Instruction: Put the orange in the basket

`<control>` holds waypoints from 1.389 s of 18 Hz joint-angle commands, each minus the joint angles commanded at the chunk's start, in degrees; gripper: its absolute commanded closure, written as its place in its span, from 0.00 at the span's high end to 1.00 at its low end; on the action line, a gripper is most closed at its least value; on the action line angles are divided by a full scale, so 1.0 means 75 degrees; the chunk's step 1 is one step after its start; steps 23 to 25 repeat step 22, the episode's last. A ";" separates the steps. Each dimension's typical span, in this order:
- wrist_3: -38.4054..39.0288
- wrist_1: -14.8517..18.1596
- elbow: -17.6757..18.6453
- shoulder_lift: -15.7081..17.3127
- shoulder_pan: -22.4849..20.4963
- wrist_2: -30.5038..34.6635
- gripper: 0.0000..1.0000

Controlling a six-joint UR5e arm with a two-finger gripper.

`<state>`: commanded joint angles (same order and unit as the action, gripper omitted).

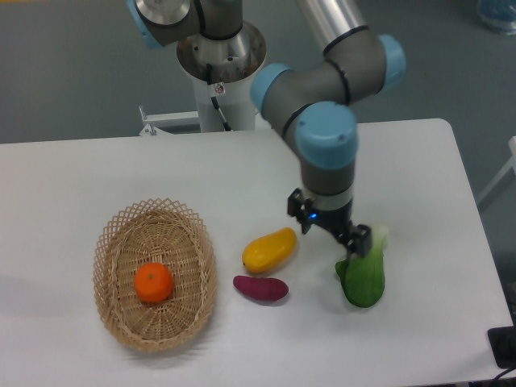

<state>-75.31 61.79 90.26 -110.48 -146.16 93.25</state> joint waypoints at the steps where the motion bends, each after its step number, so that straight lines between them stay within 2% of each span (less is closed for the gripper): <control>1: -0.0211 -0.0012 0.0000 -0.0024 -0.0105 -0.0012 1.00; 4: -0.0937 0.0011 0.0000 -0.0071 -0.0317 -0.0012 1.00; 8: -0.1302 0.0000 0.0023 -0.0129 -0.0527 0.0000 1.00; 11: -0.1338 -0.0199 -0.0011 -0.0164 -0.0842 0.0000 1.00; 16: -0.2297 -0.0410 -0.0164 -0.0351 -0.1312 -0.0070 1.00; 25: -0.2475 -0.0410 -0.0129 -0.0387 -0.1325 -0.0070 1.00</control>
